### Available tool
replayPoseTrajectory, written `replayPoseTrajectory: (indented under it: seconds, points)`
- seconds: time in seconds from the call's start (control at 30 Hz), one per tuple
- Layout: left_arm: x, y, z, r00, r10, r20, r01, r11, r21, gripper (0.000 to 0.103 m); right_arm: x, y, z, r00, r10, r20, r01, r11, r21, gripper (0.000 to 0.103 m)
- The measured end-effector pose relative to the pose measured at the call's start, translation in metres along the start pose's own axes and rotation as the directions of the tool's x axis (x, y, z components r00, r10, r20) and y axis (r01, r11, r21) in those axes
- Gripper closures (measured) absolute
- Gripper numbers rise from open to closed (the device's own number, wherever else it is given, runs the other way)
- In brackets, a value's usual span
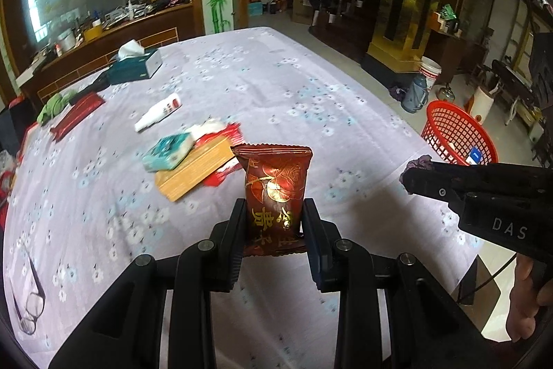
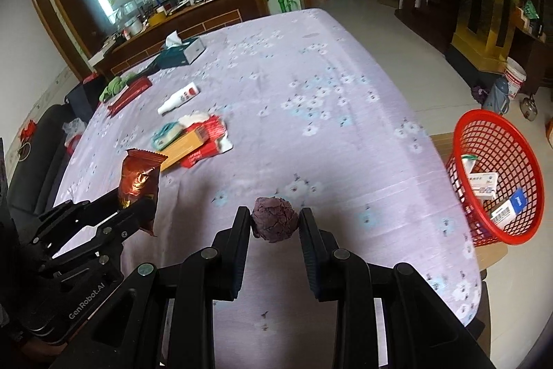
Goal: Collect trash
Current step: 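Carry the red wrapper and purple ball with both tools toward the wastebasket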
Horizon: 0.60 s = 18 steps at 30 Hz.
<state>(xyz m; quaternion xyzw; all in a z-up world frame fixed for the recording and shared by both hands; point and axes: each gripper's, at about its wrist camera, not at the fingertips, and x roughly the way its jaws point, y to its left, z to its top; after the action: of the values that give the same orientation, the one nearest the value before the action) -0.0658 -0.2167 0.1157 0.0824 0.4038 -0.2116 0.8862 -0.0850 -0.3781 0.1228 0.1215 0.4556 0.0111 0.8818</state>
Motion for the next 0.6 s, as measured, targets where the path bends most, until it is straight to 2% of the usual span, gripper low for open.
replayPoseTrajectory:
  seconds: [0.6]
  points:
    - [0.009, -0.03, 0.027, 0.999, -0.004, 0.034, 0.002, 0.999, 0.05, 0.073, -0.015, -0.033, 0.017, 0.998, -0.015, 0.053, 0.014, 0.999, 0.032, 0.072]
